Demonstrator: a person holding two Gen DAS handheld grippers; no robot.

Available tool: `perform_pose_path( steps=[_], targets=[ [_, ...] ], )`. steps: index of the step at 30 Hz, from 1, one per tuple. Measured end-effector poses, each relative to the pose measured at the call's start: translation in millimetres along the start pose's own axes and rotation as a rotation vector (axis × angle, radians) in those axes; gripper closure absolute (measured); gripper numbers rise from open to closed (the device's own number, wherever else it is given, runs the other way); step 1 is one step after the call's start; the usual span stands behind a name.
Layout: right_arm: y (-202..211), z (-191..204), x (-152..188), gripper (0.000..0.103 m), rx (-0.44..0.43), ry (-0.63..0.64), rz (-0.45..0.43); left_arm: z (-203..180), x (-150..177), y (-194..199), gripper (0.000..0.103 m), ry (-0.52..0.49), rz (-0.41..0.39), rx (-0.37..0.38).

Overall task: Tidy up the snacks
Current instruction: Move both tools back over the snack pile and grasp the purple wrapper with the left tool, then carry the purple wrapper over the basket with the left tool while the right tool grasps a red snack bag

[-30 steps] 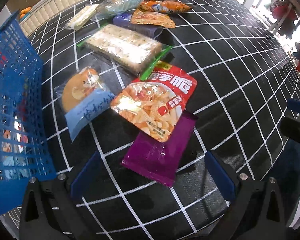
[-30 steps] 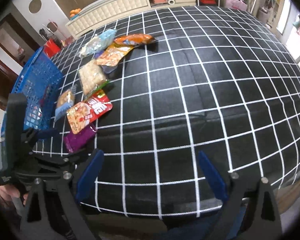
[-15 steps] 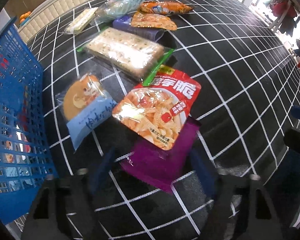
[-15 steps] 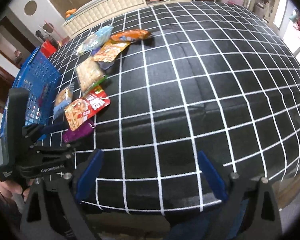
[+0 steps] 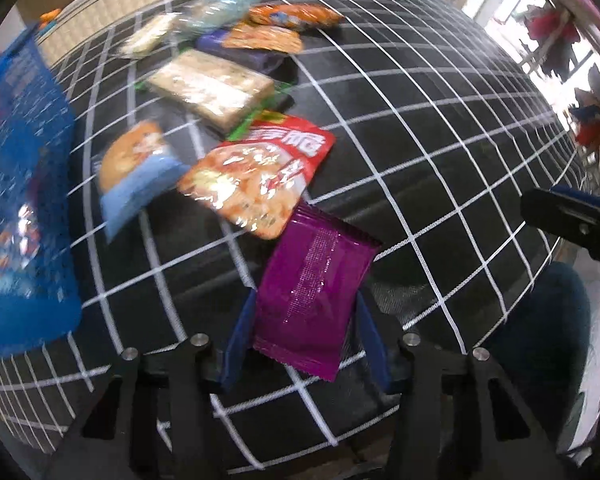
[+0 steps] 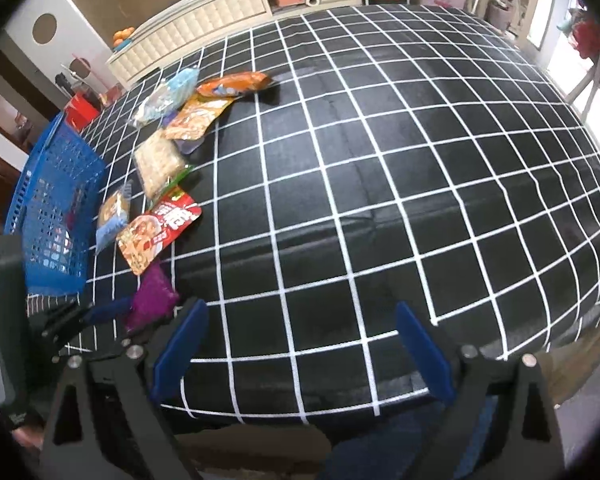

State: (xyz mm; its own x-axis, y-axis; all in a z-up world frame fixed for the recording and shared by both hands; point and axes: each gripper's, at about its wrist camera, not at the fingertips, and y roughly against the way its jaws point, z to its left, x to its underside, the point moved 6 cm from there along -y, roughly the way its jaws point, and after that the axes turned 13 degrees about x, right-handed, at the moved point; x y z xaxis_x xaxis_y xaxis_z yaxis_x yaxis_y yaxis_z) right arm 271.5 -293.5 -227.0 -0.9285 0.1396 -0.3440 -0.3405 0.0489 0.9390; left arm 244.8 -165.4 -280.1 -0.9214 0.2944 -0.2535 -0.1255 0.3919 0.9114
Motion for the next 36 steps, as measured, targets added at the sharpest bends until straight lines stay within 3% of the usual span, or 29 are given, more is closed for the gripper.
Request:
perform_pose_path(
  steps=[7,10,15,18,21,23,30,36],
  targets=[
    [11.5,15.5,-7.1,0.006,-0.072,-0.030,-0.005,11.8,5.7,108.6,0.055,0.067,-0.201,0.007],
    [15.2,36.2,-11.4,0.006,-0.112,-0.016,-0.011,25.1,-1.9,160.3,0.055,0.071,-0.299,-0.036],
    [11.4,75.5,-19.6,0.006,-0.156,0.036,0.013,58.8,-1.5,206.5,0.055,0.116,-0.374,-0.117],
    [-2.6,95.6,-24.7,0.006,-0.183,0.015,0.090,80.5,-6.2,211.5,0.055,0.142,-0.393,-0.168],
    [-27.4,114.8,-24.3,0.006,-0.211,-0.104,0.221,108.3,-9.7,212.5,0.055,0.189,-0.408,-0.169],
    [-39.1,127.0,-25.3,0.006,-0.158,-0.112,0.213,125.3,-16.0,213.9,0.055,0.238,-0.419,-0.170],
    [-70.3,154.9,-32.3,0.005,-0.059,-0.204,0.226,164.7,-26.6,216.1,0.055,0.263,-0.429,-0.248],
    [-76.1,177.0,-39.8,0.005,0.120,-0.119,0.168,191.0,-29.5,211.7,0.055,0.303,-0.434,-0.196]
  ],
)
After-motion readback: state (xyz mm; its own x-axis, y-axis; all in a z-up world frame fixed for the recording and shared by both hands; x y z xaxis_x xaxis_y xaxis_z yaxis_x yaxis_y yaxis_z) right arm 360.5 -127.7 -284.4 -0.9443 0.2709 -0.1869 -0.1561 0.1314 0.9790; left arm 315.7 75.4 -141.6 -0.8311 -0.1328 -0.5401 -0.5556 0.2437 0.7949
